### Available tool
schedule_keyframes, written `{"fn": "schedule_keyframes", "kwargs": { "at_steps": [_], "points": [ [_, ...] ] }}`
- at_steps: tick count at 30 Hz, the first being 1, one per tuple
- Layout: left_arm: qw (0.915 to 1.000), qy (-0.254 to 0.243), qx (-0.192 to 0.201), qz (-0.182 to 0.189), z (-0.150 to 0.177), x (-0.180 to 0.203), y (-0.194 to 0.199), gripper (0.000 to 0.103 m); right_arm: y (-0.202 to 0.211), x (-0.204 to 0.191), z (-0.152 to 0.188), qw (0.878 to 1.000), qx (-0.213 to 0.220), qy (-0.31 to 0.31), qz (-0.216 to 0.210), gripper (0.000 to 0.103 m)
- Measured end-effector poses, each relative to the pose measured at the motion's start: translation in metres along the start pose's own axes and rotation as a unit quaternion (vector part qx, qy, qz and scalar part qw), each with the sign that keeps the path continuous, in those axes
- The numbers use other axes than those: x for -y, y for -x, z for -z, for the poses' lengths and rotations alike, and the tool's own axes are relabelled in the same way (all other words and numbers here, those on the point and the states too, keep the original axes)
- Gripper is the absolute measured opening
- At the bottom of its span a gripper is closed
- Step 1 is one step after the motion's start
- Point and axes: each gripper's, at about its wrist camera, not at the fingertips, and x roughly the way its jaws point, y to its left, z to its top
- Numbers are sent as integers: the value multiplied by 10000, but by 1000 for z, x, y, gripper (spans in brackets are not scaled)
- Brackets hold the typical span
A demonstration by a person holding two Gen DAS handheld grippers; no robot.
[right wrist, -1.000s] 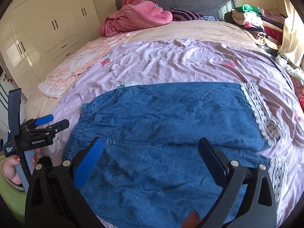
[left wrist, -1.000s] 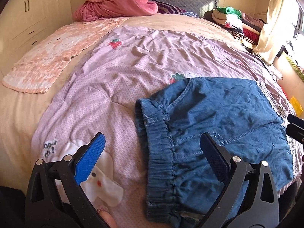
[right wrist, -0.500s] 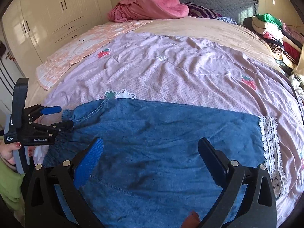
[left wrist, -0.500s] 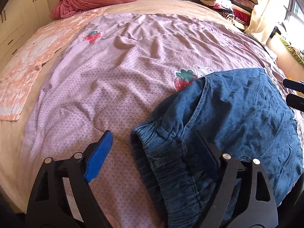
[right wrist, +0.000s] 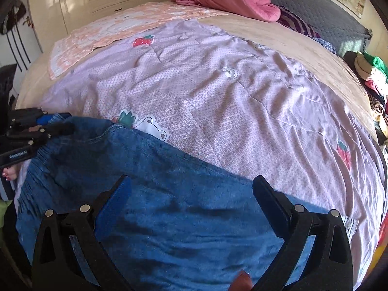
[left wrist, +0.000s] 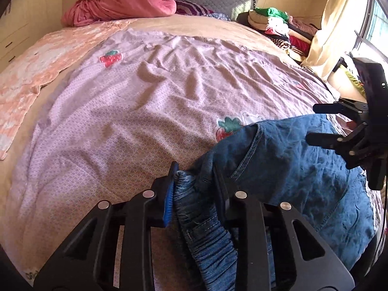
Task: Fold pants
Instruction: 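Grasp the elastic denim waistband with the left tool while the right tool grasps the denim leg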
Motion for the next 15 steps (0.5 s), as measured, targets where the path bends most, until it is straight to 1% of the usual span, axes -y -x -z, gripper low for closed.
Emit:
{"fn": "schedule_keyframes", "kwargs": {
  "at_steps": [1,3,5,6,7,8,10,11,12,13,15],
  "points": [
    [10000,-29,44,-6,-1,0,2,19,-5,1,-4,10000,-15,78,23,99],
    [9999,-63,119,-25,-3,-1,5,19,-14,1,-11,9995,-111,271,-93,98],
    [9997,-64,247,31,-4,-2,10,19,-25,-1,-16,9980,-218,577,-128,97],
    [9996,-84,272,63,-4,-2,12,19,-30,-5,-17,9966,-279,762,-153,94],
    [9994,-82,325,80,-5,-2,15,19,-35,-8,-19,9950,-338,929,-133,82],
    [9992,-87,360,129,-5,-2,18,19,-40,-11,-20,9936,-412,1042,-143,73],
    [9987,-125,461,181,-6,-1,23,19,-47,-18,-22,9913,-515,1172,-319,55],
    [9985,-143,492,199,-6,0,24,19,-48,-22,-22,9903,-505,1234,-379,50],
    [9983,-165,512,207,-6,1,25,19,-48,-25,-21,9898,-509,1253,-437,40],
    [9982,-184,527,203,-6,1,26,19,-46,-28,-20,9894,-480,1276,-508,27],
    [9982,-228,544,143,-5,2,26,19,-39,-32,-18,9902,-309,1230,-584,12]
  ]
}}
